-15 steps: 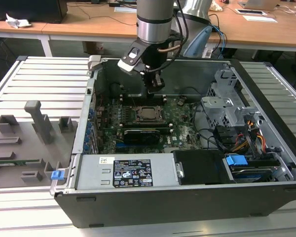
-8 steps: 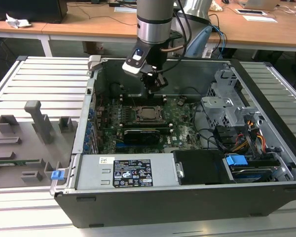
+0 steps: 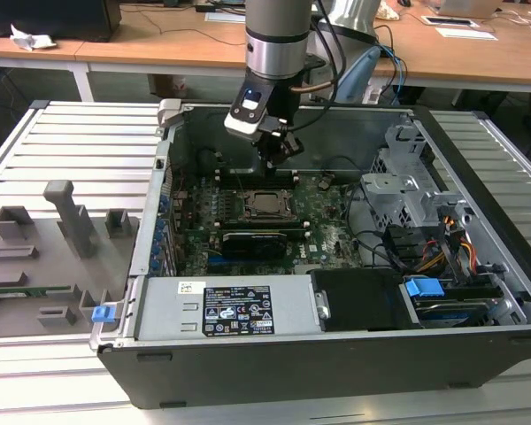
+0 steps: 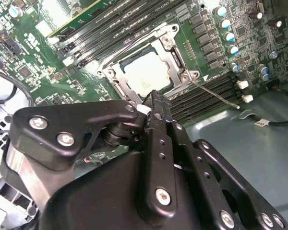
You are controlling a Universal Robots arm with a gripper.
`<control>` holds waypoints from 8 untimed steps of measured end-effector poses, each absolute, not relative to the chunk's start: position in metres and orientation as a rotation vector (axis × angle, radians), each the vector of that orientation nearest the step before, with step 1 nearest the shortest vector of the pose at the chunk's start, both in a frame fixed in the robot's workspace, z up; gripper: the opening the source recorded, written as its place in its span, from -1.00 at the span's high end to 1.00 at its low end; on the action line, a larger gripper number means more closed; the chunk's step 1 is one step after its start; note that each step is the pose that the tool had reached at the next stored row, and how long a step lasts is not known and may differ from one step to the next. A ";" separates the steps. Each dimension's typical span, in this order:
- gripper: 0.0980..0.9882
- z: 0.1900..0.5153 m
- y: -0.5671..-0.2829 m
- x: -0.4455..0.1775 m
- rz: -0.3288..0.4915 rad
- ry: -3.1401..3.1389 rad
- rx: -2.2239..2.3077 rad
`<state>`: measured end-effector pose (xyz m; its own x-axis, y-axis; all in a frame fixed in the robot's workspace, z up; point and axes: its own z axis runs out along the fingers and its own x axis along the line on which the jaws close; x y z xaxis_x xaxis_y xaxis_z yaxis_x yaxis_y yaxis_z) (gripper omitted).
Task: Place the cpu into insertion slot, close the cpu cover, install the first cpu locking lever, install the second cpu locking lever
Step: 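Install the first cpu locking lever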
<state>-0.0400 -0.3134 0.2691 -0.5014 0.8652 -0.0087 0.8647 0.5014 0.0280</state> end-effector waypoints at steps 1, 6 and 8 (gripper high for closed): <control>0.97 0.269 -0.313 -0.040 0.031 2.707 1.552; 0.97 0.269 -0.313 -0.040 0.033 2.747 1.482; 0.97 0.269 -0.313 -0.040 0.034 2.776 1.427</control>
<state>-0.0400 -0.3134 0.2691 -0.5819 0.8132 -0.0081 0.8128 0.5819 0.0283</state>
